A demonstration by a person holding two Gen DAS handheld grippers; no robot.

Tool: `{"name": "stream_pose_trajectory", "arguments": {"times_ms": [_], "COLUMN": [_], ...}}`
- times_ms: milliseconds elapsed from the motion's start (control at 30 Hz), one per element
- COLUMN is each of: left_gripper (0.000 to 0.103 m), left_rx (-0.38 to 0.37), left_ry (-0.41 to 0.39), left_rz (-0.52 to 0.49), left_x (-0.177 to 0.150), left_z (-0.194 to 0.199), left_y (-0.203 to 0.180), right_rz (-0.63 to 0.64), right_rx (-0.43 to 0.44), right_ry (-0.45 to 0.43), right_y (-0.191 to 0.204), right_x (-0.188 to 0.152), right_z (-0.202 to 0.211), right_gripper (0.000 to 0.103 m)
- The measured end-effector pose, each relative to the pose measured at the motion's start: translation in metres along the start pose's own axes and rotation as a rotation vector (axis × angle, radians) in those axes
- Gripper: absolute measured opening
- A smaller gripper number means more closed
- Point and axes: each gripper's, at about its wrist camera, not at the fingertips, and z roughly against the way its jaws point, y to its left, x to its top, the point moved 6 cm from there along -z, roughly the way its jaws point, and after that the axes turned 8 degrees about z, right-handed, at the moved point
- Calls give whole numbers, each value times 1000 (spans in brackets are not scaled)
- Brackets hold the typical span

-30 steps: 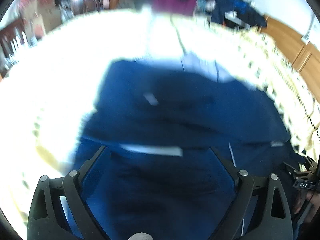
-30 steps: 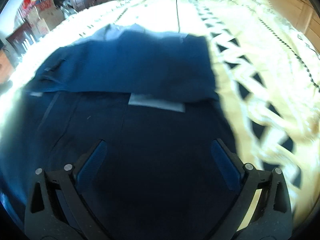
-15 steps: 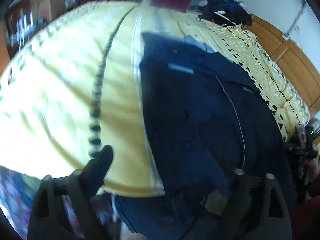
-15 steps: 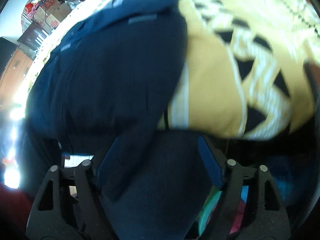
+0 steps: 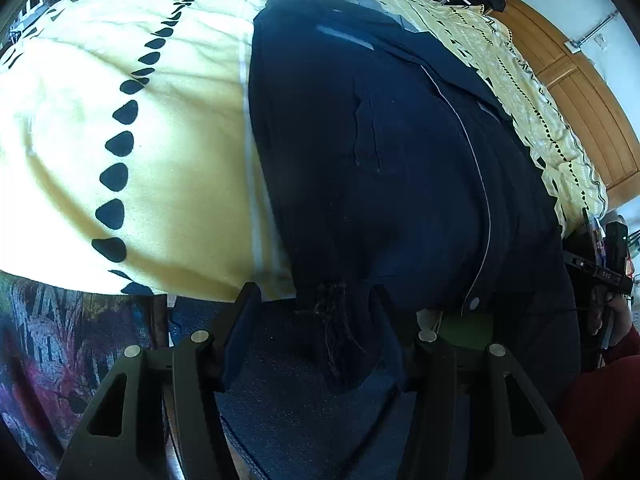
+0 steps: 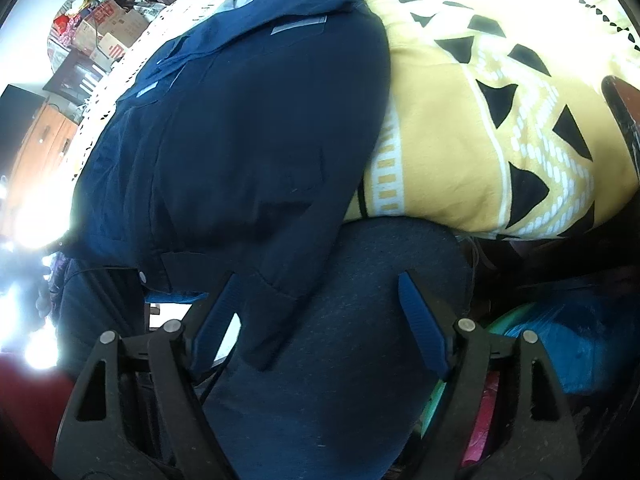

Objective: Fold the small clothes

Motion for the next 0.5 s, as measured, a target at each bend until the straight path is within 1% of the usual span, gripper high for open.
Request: {"name": "stream_pose_trajectory", "arguments": {"times_ms": [100, 200, 267, 367, 400, 433, 467, 500], "left_gripper": [57, 57, 57, 57, 56, 53, 48, 44], "left_rx": [-12, -9, -18, -29, -30, -29, -26, -20], "left_ry": [-6, -1, -2, -7, -6, -4, -3, -3], "left_rz": [12, -1, 9, 24, 19, 14, 11, 10], "left_x": [1, -2, -3, -3, -3, -3, -2, -2], "left_z": [0, 1, 1, 2, 3, 3, 2, 1], "left_y": [-3, -4, -3, 1, 0, 0, 0, -1], "right_rz": [13, 36, 45, 35, 34, 33, 34, 29], "right_rx": [33, 66, 65, 102, 121, 131, 137, 147], "right_ry": [20, 41, 45, 48, 53, 59, 62, 66], "right_y": [12, 23, 26, 32, 35, 37, 38, 40], "right_x": [2, 0, 0, 4, 4, 3, 2, 1], "right_z": [1, -1, -4, -7, -9, -11, -14, -18], "right_gripper": [81, 81, 81, 79, 77, 73, 68, 50]}}
